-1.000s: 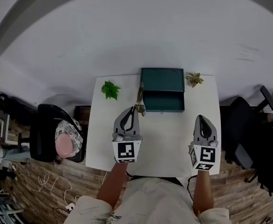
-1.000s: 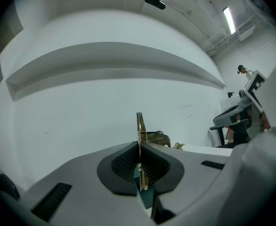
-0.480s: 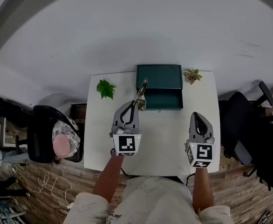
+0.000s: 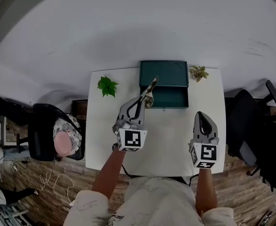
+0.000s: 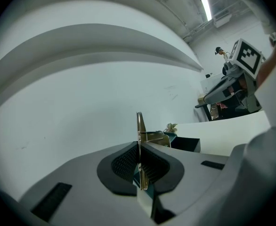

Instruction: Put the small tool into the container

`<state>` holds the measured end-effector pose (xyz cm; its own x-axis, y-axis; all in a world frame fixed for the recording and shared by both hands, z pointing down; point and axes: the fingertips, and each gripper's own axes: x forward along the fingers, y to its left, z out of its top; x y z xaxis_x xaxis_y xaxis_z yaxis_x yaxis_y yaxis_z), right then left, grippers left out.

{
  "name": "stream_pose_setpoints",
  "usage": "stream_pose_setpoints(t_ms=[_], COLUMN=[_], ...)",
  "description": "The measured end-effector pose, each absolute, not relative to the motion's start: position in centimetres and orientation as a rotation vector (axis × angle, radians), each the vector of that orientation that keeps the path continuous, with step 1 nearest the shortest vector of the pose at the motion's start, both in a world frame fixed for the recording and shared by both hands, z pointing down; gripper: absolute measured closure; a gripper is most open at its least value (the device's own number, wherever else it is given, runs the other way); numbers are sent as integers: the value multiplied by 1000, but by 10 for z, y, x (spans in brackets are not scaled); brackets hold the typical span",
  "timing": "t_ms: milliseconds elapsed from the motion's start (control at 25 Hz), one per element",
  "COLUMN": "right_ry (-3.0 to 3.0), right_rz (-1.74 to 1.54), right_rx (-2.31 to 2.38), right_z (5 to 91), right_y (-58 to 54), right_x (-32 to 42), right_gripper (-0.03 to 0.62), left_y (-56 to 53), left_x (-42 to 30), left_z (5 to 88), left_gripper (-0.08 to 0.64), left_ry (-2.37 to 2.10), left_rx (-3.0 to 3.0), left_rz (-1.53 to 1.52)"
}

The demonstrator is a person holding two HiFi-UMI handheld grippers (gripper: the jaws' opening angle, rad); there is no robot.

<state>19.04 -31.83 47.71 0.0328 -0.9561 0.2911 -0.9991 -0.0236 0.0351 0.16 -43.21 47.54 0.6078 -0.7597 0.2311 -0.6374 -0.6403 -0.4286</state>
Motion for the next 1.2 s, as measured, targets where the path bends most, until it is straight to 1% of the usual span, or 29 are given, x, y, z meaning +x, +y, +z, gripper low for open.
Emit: stream_pose_setpoints(t_ms=[800,1200], right_ry=[-1972,-1957], right_rz=[312,332], right_rx=[2088,2083], right_z=[492,498], right_y=[-326,-327], right_x=[196,191], right_gripper=[577,577], left_y=[-442,-442], left_x=[45,55], left_z=[512,541], left_gripper=[553,554], left_ry=[792,651], left_rx=[-2443,-2406], left_rz=[-746,-861])
